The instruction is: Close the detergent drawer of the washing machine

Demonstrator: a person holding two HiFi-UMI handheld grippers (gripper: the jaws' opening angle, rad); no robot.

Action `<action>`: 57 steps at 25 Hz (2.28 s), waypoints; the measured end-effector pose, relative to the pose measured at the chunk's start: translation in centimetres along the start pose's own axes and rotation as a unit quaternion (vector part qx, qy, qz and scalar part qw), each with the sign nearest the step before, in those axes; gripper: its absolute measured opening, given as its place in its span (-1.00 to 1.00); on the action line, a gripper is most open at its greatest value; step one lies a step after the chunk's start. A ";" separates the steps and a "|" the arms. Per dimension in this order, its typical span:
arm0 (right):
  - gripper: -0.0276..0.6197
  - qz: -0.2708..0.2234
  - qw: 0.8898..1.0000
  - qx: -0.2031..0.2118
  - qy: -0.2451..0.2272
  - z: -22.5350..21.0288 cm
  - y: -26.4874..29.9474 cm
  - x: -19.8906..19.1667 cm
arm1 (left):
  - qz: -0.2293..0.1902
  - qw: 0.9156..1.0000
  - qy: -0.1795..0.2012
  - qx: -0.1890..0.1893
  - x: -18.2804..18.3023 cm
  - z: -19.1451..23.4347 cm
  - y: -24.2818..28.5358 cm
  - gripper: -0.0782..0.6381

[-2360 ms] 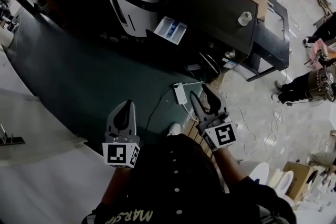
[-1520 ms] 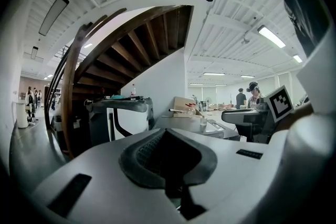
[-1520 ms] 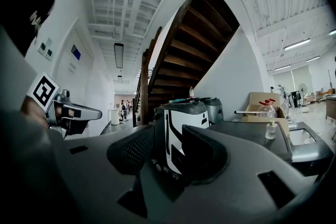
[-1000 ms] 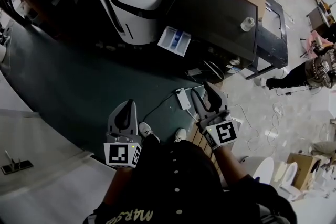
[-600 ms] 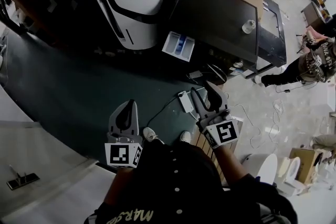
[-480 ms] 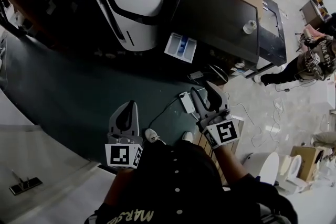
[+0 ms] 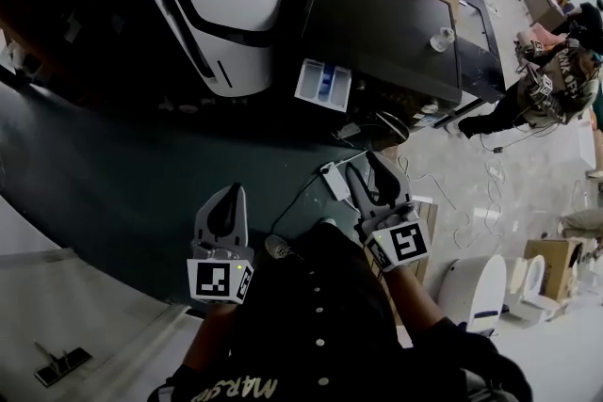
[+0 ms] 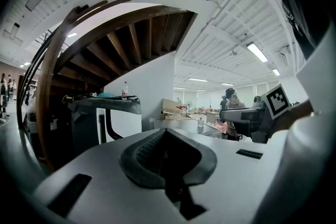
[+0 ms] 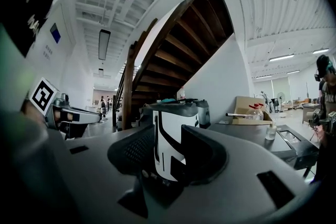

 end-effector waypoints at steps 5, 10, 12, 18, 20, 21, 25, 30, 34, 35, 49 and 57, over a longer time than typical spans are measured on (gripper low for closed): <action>-0.39 0.000 1.000 -0.014 0.006 -1.0 0.5 -0.2 | 0.008 1.000 -0.014 -0.002 0.1 0.9 1.9 -0.78; -0.39 -0.005 1.000 -0.015 0.010 -2.9 2.1 0.3 | 0.002 1.000 -0.004 -0.006 1.1 0.5 4.5 -0.78; -0.39 -0.013 1.000 -0.019 0.016 -3.8 2.9 0.9 | 0.002 1.000 -0.001 -0.011 1.4 0.3 5.7 -0.78; -0.39 -0.011 1.000 -0.017 0.017 -7.3 4.9 0.6 | 0.006 1.000 0.007 -0.019 2.3 -0.4 9.9 -0.78; -0.39 -0.023 0.999 -0.018 0.024 -8.4 5.8 1.1 | 0.005 1.000 0.010 -0.022 2.8 -0.6 11.5 -0.78; -0.39 -0.023 0.999 -0.016 0.025 -9.0 6.2 1.1 | 0.004 1.000 0.013 -0.024 3.0 -0.7 12.3 -0.78; -0.42 -0.028 0.999 -0.022 0.027 -11.1 7.7 1.5 | -0.003 1.000 0.022 -0.021 3.9 -0.6 15.1 -0.78; -0.41 -0.029 0.999 -0.020 0.037 -13.3 9.0 1.2 | 0.005 0.999 0.030 -0.020 4.4 -0.8 17.7 -0.78; -0.41 -0.017 0.999 -0.026 0.042 -14.3 9.5 0.4 | 0.012 0.999 0.028 -0.019 4.4 -1.0 18.6 -0.78; -0.41 -0.016 0.998 -0.029 0.044 -14.4 9.6 0.3 | 0.014 0.999 0.029 -0.023 4.3 -1.1 18.7 -0.78; -0.41 0.001 0.991 -0.130 0.017 -13.3 11.5 0.4 | 0.004 0.989 0.031 -0.146 4.7 2.9 24.0 -0.78; -0.41 0.017 0.981 -0.192 0.024 -12.0 13.5 -0.1 | 0.010 0.977 0.035 -0.208 5.3 5.6 27.0 -0.78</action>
Point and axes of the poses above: the fingertips, and each gripper's own axes: y forward along the fingers, z to its left, x out of its top, the point moved 8 cm from there along -y, backward along the fingers, and after that the axes turned 5 degrees about x, right-handed, at the moved point
